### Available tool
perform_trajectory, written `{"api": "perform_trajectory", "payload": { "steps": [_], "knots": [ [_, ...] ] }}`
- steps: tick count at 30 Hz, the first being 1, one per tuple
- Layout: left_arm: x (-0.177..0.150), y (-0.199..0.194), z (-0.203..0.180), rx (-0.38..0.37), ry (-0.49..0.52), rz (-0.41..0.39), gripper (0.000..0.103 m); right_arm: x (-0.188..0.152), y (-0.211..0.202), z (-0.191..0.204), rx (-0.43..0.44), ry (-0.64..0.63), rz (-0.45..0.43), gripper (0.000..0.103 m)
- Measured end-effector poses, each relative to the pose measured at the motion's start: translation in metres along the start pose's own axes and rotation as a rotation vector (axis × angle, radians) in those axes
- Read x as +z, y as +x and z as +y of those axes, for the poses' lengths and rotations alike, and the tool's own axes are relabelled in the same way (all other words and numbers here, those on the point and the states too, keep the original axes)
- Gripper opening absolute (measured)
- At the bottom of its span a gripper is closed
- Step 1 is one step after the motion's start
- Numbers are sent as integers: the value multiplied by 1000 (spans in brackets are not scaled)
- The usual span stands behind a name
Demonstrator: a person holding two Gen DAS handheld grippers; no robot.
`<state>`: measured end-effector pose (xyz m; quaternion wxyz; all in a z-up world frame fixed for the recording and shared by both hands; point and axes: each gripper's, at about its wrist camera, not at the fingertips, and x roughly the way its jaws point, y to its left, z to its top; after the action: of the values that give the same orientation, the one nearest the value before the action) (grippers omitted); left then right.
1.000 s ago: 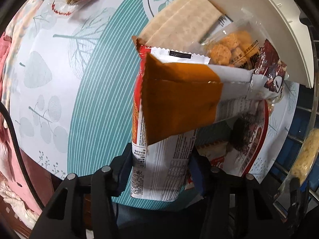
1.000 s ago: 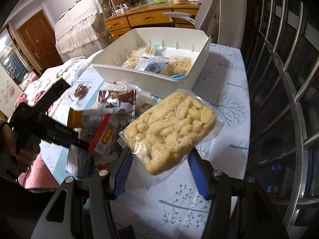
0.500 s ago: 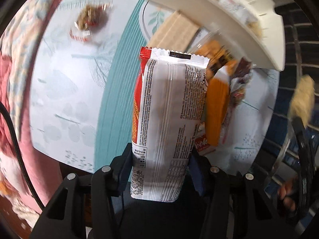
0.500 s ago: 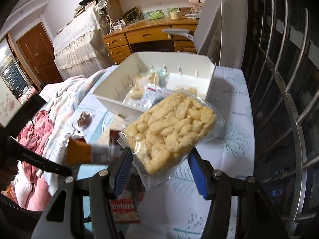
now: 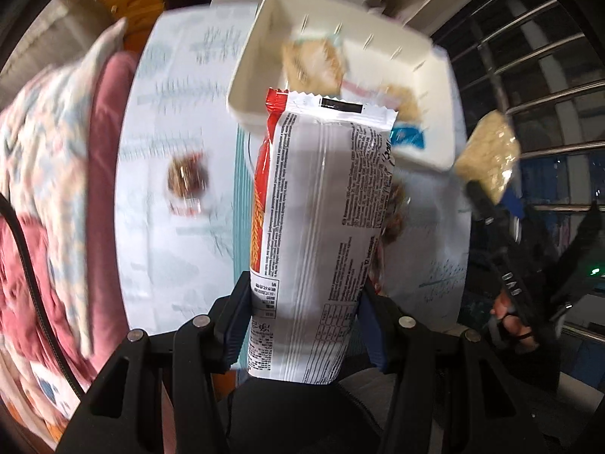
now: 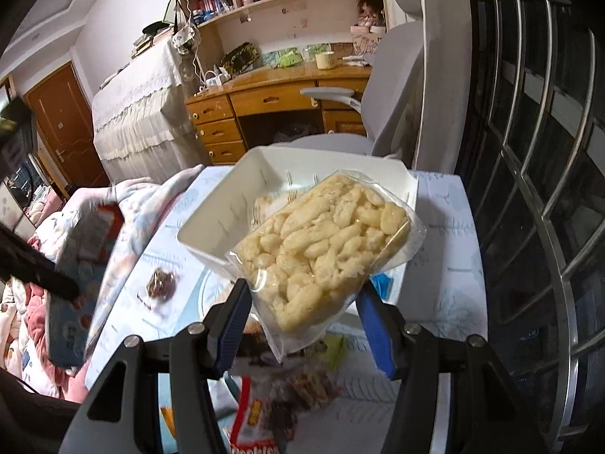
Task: Organize snacks
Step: 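Carry both held packs over the white tray and open both tools to drop them, then withdraw the left tool toward the clear nut-cluster pack while the right tool moves to the red Cookies pack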
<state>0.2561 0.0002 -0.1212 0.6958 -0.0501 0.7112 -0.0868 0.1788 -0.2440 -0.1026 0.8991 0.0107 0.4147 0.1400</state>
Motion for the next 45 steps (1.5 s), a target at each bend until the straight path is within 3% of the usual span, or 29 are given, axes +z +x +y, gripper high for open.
{"api": "perform_trajectory", "payload": {
  "steps": [11,15,21,29,32,33,37,45],
  "knots": [
    [75,-44,-17,23,140,-158,51,26,20,24,-41,-45,-32,57],
    [100,-38,-24,-1,170,-218,51,28,30,25,-52,-49,-19,58],
    [128,1,-33,-47,198,-300,51,27,49,19,-63,-8,26,58],
    [144,46,-39,-71,177,-283,52,24,65,8,-88,44,81,59],
    [143,40,-40,-90,173,-318,74,21,67,3,-98,62,96,62],
    [143,38,-39,-93,169,-331,76,20,67,2,-98,69,97,64],
    [142,30,-35,-108,135,-357,76,19,65,-4,-85,103,91,71],
    [116,20,-31,-113,65,-359,76,18,48,-19,-21,191,77,73]
  ]
}}
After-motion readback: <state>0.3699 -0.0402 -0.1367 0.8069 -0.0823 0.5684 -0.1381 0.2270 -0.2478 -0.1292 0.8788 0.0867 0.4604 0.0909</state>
